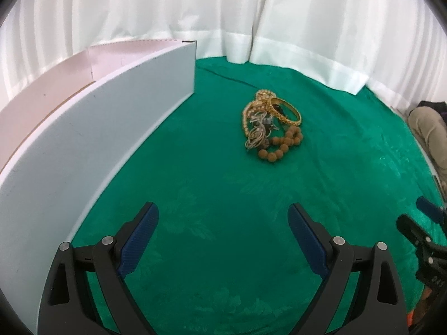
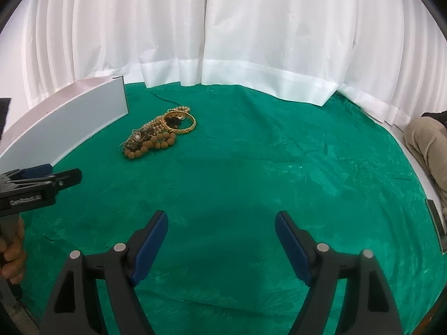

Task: Organize jewelry
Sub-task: 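Move both tools back toward the gold chains and wooden beads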

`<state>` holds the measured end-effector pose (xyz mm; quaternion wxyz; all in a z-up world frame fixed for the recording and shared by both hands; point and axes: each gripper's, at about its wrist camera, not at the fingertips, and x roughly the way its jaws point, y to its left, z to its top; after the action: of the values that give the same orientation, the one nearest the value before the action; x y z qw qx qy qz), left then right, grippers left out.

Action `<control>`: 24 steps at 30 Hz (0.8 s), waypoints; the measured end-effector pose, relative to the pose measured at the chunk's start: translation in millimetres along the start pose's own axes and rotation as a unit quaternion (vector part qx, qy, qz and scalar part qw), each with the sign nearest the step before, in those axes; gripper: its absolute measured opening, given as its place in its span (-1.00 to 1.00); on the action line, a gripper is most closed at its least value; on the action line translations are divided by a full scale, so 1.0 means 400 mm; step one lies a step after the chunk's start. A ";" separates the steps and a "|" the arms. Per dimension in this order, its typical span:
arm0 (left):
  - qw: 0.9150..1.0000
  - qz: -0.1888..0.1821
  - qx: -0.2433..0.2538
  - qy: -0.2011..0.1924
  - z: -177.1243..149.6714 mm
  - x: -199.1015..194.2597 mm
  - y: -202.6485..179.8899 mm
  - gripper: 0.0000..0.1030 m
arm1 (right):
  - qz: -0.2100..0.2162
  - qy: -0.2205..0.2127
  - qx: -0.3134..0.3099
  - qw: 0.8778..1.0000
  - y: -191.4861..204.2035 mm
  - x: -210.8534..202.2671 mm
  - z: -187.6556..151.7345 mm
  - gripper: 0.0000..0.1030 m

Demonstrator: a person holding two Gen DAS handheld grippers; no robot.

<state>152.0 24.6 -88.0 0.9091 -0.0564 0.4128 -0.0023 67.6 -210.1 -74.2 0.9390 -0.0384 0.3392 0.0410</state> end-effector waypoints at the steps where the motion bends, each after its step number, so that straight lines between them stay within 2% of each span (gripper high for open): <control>1: 1.000 -0.001 -0.001 0.001 0.004 -0.001 0.002 0.83 | 0.001 0.000 0.002 1.000 -0.001 -0.002 -0.004 0.57; 6: 1.000 -0.001 -0.005 -0.003 0.034 -0.011 0.012 0.83 | -0.011 -0.001 0.005 1.000 -0.008 0.006 -0.025 0.57; 10: 1.000 -0.012 0.003 0.010 0.058 0.001 0.003 0.83 | -0.011 0.000 0.011 1.000 -0.018 0.007 -0.032 0.57; 15: 0.998 -0.051 -0.007 0.036 0.104 0.038 0.003 0.83 | -0.010 -0.009 0.016 1.000 -0.033 -0.012 -0.034 0.57; 22: 0.997 -0.058 -0.002 0.054 0.129 0.109 -0.017 0.82 | -0.007 -0.006 0.020 1.000 -0.034 -0.013 -0.052 0.57; 24: 0.997 -0.055 0.013 0.056 0.139 0.137 -0.039 0.71 | -0.002 -0.002 0.018 1.000 -0.027 -0.006 -0.054 0.57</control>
<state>230.5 11.9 -91.3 0.8839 -0.0667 0.4590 -0.0604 53.1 -223.0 -88.8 0.9403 -0.0221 0.3380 0.0334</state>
